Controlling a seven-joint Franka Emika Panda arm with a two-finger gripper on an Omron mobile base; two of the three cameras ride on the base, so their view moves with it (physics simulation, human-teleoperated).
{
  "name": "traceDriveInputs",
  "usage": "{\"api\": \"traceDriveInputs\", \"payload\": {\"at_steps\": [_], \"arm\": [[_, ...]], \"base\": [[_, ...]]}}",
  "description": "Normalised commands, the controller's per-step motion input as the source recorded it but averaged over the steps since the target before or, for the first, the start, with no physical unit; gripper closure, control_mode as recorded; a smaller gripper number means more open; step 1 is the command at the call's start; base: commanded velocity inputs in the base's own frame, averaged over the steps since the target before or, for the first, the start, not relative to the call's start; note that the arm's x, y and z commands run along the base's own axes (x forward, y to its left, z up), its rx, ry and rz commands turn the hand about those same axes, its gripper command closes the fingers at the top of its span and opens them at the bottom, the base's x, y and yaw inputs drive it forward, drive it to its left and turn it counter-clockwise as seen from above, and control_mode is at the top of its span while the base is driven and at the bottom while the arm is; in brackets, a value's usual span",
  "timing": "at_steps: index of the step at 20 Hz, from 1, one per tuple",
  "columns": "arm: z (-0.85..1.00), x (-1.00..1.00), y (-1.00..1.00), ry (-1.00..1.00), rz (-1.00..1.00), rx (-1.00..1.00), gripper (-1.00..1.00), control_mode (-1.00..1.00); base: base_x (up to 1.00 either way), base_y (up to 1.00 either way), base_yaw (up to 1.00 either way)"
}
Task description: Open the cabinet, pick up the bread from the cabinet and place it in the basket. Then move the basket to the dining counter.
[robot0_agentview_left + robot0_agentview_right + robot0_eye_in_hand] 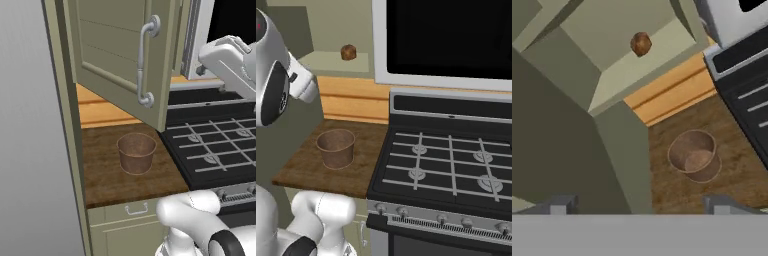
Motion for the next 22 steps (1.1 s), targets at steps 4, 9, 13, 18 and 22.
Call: {"api": "traceDriveInputs", "payload": {"at_steps": [4, 9, 13, 18, 22], "arm": [[-0.67, 1.00, 0.00, 0.24, 0.12, 0.31, -1.00, -1.00], [0.01, 1.00, 0.29, 0.30, 0.09, 0.25, -1.00, -1.00], [0.20, 1.00, 0.71, 0.25, 0.11, 0.18, -1.00, -1.00], [0.05, 0.84, 0.77, 0.31, 0.16, 0.14, -1.00, -1.00], [0.00, 0.23, 0.95, 0.27, 0.25, 0.17, -1.00, -1.00]], "base": [[0.00, 0.00, 0.00], [0.00, 0.00, 0.00], [0.00, 0.00, 0.00], [0.00, 0.00, 0.00], [0.00, 0.00, 0.00]]}}
